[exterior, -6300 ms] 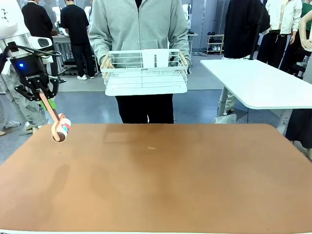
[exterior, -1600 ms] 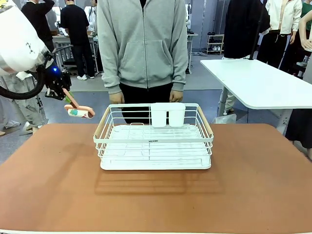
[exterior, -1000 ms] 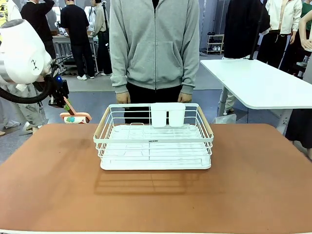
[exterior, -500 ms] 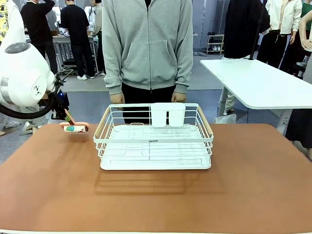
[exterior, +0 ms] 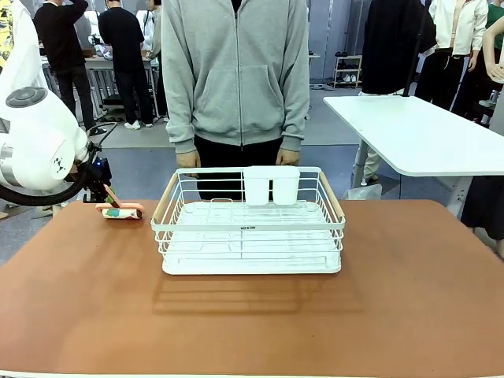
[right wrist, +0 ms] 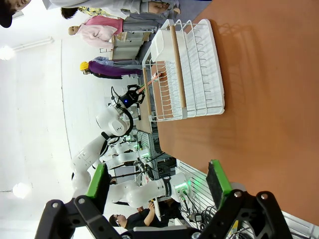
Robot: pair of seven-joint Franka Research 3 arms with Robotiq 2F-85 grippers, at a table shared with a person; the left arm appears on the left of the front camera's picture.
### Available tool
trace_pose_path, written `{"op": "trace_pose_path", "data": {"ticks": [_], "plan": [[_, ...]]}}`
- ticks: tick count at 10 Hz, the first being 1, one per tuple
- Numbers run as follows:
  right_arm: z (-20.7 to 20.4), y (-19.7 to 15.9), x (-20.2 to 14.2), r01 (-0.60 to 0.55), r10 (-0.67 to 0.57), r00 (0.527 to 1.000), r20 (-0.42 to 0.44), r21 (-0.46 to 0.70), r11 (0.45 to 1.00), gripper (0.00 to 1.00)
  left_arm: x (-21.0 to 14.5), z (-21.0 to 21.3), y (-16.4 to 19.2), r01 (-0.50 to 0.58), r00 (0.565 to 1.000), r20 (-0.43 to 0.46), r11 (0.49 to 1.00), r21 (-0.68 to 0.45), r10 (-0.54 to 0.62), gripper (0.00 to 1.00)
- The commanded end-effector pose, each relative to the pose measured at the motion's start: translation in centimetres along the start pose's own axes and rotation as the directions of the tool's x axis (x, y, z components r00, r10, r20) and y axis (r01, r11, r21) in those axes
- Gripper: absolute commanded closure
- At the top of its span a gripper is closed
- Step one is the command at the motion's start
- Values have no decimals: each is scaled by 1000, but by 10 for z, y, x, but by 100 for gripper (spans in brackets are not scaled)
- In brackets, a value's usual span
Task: Clean the table.
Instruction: Place the Lint Roller down when the Dish drying rack is positioned in the middle of the table.
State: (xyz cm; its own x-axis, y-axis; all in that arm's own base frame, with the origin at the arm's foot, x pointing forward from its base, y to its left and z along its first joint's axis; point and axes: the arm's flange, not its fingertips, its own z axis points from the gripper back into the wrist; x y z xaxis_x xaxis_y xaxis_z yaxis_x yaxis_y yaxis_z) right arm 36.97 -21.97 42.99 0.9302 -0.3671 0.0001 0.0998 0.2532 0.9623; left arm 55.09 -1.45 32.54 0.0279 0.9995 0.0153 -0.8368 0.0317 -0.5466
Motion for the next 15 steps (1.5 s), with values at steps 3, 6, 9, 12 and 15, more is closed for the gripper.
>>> {"op": "trace_pose_path", "data": {"ticks": [3,6,9,12,15], "plan": [[1,4,-1,-6,6,1000,1,12,1000,0,-6,10,15,5,1000,-18,1000,10,-5,5],[1,4,-1,-6,6,1000,1,12,1000,0,-8,34,20,-10,999,-31,999,42,12,0],[1,4,-1,-6,6,1000,1,12,1000,0,-13,66,33,-9,998,-53,993,121,16,0],[1,4,-1,-6,6,1000,1,12,1000,0,-12,89,35,-44,998,-45,992,121,50,0],[1,4,-1,-6,6,1000,1,12,1000,0,-20,79,34,-45,998,-40,992,119,50,0]]}}
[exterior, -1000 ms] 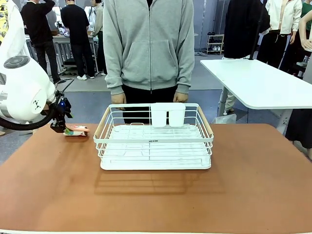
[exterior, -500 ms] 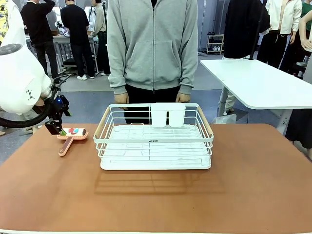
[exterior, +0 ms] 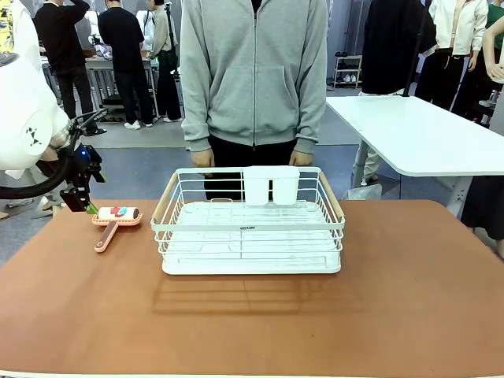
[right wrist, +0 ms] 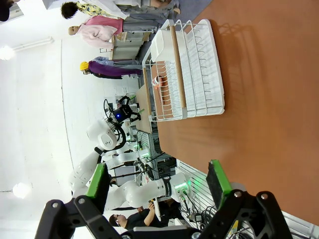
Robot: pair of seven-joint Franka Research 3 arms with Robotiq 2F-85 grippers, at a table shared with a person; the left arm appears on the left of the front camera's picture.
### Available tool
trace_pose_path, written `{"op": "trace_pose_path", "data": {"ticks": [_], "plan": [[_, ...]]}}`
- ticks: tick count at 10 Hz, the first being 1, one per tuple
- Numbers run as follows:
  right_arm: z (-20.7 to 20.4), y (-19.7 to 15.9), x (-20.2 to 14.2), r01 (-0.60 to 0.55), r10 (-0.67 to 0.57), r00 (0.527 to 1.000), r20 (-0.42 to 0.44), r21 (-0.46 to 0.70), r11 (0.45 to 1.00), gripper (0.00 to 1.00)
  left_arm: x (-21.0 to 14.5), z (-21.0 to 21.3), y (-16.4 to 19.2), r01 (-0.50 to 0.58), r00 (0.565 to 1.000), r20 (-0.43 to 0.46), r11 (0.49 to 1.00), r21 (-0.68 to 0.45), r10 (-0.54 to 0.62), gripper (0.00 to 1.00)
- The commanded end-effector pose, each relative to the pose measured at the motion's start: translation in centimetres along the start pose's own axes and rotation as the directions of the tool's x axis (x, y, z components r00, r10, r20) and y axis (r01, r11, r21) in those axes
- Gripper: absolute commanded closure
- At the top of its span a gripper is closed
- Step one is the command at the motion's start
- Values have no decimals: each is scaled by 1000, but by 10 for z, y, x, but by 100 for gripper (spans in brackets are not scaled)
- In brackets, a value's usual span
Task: Clean the table.
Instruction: Place the Lint Roller down when the Dish drying rack is positioned in the middle of the table.
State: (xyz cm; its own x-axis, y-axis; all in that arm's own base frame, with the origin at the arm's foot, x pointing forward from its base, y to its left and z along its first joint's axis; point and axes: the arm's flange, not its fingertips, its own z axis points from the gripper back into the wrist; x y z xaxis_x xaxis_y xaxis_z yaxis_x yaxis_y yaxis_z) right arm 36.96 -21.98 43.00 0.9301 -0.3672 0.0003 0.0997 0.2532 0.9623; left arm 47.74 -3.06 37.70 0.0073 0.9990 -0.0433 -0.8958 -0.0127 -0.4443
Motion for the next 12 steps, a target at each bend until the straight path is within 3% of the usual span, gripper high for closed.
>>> {"op": "trace_pose_path", "data": {"ticks": [1,12], "plan": [[1,4,-1,-6,6,1000,1,12,1000,0,-2,-4,0,0,1000,-2,1000,1,0,0],[1,4,-1,-6,6,1000,1,12,1000,0,-2,-4,0,0,1000,-2,1000,1,0,0]]}}
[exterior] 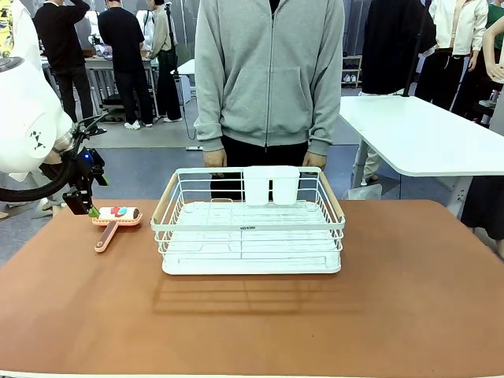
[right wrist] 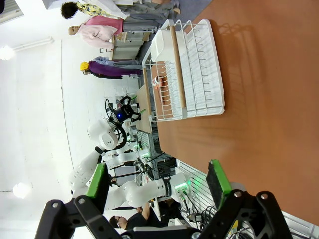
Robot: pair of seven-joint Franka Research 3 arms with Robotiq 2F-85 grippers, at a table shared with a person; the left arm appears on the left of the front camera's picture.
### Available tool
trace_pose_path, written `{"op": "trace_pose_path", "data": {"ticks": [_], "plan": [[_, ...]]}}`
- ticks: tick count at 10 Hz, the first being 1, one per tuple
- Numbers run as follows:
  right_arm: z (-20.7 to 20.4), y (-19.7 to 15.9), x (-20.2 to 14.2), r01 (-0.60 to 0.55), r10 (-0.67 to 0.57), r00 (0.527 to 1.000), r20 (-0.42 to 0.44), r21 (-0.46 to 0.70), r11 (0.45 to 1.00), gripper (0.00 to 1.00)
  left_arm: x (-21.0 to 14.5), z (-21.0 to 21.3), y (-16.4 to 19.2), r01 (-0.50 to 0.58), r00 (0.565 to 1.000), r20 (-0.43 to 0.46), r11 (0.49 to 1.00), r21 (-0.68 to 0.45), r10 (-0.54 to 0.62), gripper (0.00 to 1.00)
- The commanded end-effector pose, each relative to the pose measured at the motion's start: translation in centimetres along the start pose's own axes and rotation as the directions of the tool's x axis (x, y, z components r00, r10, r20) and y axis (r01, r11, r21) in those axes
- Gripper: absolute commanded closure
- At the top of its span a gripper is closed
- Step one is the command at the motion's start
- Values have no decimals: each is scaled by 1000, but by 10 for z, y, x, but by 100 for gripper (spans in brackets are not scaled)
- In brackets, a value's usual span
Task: Clean the table.
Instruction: Place the Lint Roller down when the Dish drying rack is positioned in the middle of the table.
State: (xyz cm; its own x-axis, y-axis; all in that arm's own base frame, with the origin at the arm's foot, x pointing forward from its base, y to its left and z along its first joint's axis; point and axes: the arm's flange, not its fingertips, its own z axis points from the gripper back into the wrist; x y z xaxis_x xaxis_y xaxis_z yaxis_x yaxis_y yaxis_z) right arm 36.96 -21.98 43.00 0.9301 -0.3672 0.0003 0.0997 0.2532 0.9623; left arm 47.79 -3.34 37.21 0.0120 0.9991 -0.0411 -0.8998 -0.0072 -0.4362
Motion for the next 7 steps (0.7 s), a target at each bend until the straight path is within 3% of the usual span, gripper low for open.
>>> {"op": "trace_pose_path", "data": {"ticks": [1,7], "plan": [[1,4,-1,-6,6,1000,1,12,1000,0,0,0,-1,-5,1000,-2,1000,-9,5,0],[1,4,-1,-6,6,1000,1,12,1000,0,0,0,-1,-5,1000,-2,1000,-9,5,0]]}}
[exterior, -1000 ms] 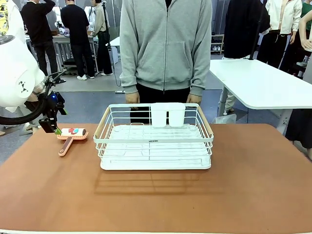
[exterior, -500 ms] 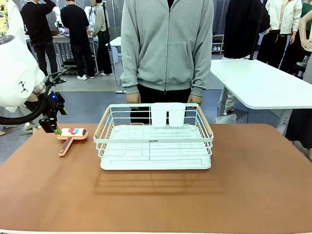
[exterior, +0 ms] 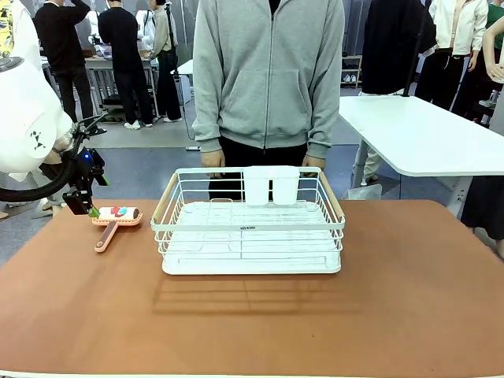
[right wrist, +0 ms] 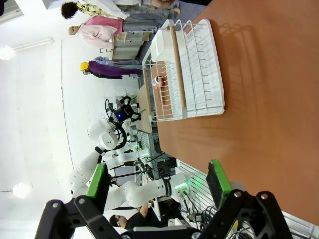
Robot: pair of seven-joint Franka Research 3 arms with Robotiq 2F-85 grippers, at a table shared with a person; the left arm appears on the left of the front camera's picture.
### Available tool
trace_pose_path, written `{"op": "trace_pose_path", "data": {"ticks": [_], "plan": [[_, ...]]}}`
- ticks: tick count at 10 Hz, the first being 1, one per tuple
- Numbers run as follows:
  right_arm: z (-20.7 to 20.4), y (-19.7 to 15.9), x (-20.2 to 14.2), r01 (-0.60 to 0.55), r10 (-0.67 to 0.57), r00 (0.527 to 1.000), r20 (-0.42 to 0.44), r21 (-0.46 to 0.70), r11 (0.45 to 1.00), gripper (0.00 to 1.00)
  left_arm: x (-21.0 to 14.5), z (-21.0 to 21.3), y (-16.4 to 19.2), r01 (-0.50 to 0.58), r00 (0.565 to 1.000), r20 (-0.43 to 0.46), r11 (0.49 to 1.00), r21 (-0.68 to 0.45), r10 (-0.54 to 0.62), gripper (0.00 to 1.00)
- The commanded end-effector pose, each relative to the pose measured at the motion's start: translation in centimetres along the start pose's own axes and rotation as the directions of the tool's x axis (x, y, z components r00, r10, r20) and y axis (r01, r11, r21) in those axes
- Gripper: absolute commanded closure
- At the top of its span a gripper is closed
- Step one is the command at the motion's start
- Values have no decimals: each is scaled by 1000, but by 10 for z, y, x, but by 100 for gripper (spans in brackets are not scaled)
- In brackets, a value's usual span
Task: Clean the table.
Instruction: Place the Lint Roller down when the Dish drying rack is positioned in the middle of the table.
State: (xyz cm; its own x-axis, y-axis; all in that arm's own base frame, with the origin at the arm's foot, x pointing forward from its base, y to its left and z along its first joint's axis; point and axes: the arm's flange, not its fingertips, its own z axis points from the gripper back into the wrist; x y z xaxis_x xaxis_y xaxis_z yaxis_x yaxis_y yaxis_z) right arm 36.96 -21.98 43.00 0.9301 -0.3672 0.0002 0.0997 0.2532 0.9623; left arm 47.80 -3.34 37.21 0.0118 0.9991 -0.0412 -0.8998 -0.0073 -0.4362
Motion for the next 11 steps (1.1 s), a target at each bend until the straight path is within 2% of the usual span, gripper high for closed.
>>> {"op": "trace_pose_path", "data": {"ticks": [1,11], "plan": [[1,4,-1,-6,6,1000,1,12,1000,0,0,0,-1,-5,1000,-2,1000,-9,5,0],[1,4,-1,-6,6,1000,1,12,1000,0,0,0,-1,-5,1000,-2,1000,-9,5,0]]}}
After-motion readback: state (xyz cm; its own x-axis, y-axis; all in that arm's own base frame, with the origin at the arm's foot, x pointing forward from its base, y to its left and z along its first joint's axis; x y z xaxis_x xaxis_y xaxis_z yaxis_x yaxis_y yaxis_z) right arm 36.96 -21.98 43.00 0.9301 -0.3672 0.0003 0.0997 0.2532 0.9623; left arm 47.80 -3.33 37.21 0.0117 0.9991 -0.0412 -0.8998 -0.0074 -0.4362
